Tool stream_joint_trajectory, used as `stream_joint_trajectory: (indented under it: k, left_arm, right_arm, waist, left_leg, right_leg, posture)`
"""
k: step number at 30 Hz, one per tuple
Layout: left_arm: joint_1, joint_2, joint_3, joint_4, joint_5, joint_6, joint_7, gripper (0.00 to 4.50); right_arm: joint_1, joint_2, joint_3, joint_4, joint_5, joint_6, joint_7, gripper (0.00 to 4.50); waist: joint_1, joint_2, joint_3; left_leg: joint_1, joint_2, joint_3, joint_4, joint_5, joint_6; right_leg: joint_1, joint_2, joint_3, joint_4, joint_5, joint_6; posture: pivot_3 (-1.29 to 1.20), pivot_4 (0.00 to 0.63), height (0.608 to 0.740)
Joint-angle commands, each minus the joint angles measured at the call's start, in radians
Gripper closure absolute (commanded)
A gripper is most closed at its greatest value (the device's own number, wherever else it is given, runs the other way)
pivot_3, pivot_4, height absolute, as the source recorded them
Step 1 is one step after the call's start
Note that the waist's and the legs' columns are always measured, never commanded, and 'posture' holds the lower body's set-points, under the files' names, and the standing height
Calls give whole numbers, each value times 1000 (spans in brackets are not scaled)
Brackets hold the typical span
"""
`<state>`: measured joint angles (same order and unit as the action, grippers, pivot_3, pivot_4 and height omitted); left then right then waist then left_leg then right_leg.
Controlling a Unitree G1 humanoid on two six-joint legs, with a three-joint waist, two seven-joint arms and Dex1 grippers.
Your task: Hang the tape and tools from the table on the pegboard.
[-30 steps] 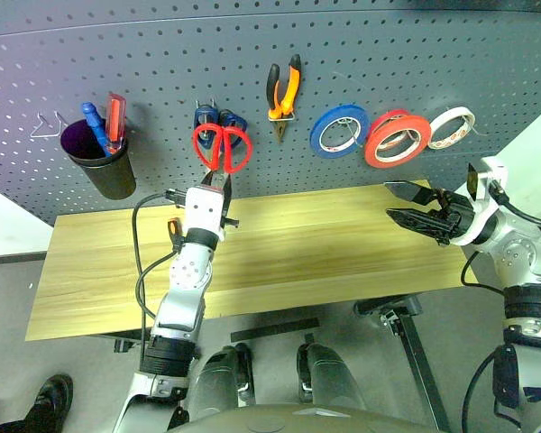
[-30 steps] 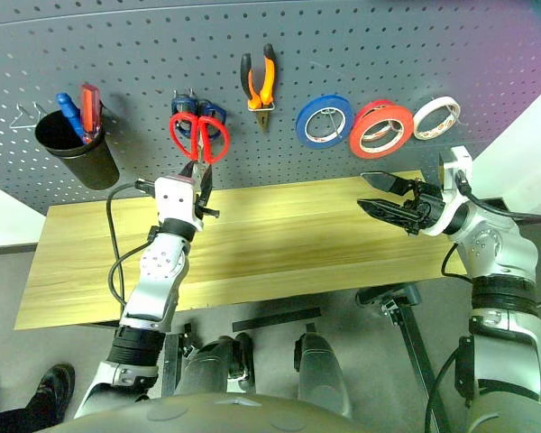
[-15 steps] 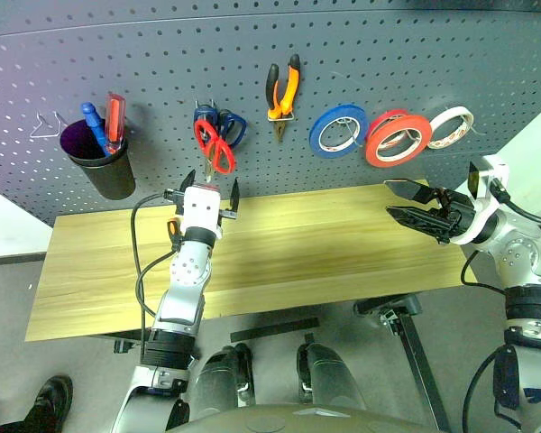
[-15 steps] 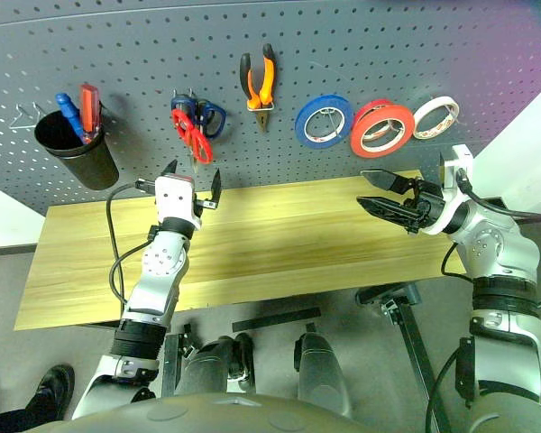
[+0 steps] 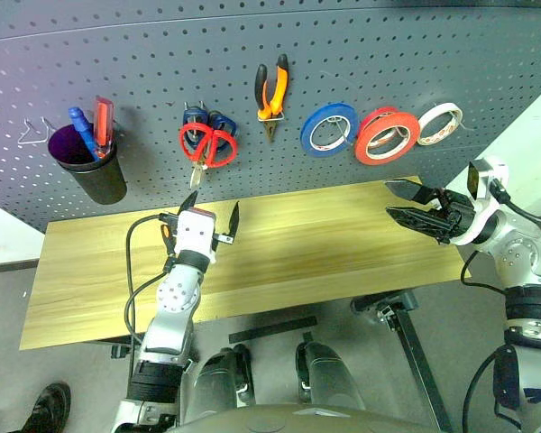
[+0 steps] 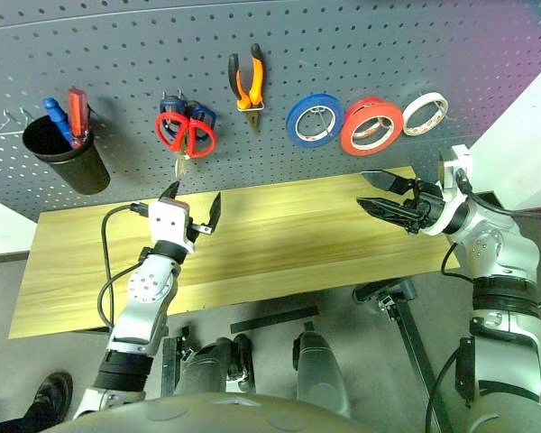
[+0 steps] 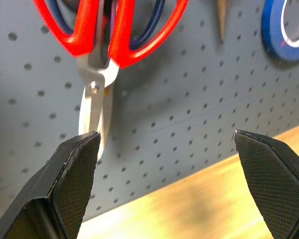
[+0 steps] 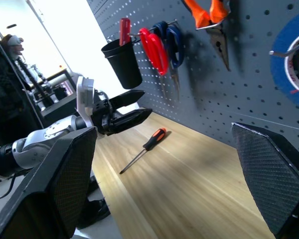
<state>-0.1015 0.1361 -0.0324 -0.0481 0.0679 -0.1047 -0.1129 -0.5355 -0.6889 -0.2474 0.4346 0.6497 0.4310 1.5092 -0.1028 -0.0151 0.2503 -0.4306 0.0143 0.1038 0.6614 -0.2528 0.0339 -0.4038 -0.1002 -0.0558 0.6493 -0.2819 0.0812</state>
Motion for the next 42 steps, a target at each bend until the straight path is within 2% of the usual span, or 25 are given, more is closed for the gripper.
stream_joint_trajectory:
  k: [1, 10, 18, 22, 30, 38, 42]
  left_arm:
    - [26, 20, 17, -61, -16, 11, -19, 31]
    - [84, 57, 107, -34, -47, 97, -1, 31]
    - [77, 93, 133, 49, -15, 85, 23, 31]
    - [58, 98, 135, 69, -17, 83, 31, 31]
    - [43, 100, 145, 113, -18, 96, 43, 31]
    - [12, 107, 191, 164, -89, 154, 17, 31]
    - [-18, 130, 200, 218, -71, 174, 35, 31]
  right_arm:
    - [-4, -11, 2, -38, 3, -12, 24, 0]
    - [16, -2, 31, -117, 11, -24, 56, 0]
    - [41, -2, 44, -219, 36, 6, 66, 0]
    - [30, -26, 56, -205, 56, 70, 97, 0]
    - [44, -24, 60, -234, 70, 27, 105, 0]
    - [27, -17, 59, -213, 112, 28, 105, 0]
    - [30, -13, 54, -213, 106, 15, 105, 0]
  waist:
    - [1, 0, 0]
    - [3, 0, 0]
    - [2, 0, 0]
    - [2, 0, 0]
    - [1, 0, 0]
    - [1, 0, 0]
    - [1, 0, 0]
  left_leg:
    - [0, 0, 0, 0, 0, 0]
    - [0, 0, 1, 0, 0, 0]
    - [0, 0, 1, -1, -1, 0]
    - [0, 0, 1, -1, -1, 0]
    - [0, 0, 2, -1, -2, 0]
    - [0, 0, 2, -1, -2, 0]
    - [0, 0, 2, -2, -2, 0]
  right_leg:
    - [0, 0, 0, 0, 0, 0]
    - [-1, -1, -1, 0, 0, 0]
    - [-1, -2, -1, 0, 0, 0]
    - [-2, -3, -2, 0, 0, 0]
    - [-2, -3, -2, -1, 0, 0]
    - [-2, -3, -2, -1, 0, 0]
    - [-2, -4, -3, -1, 0, 0]
  posture:
    - [-238, 233, 740]
    - [-238, 236, 740]
    - [-257, 235, 740]
    - [-260, 233, 740]
    - [-261, 227, 740]
    - [-254, 225, 740]
    - [-256, 225, 740]
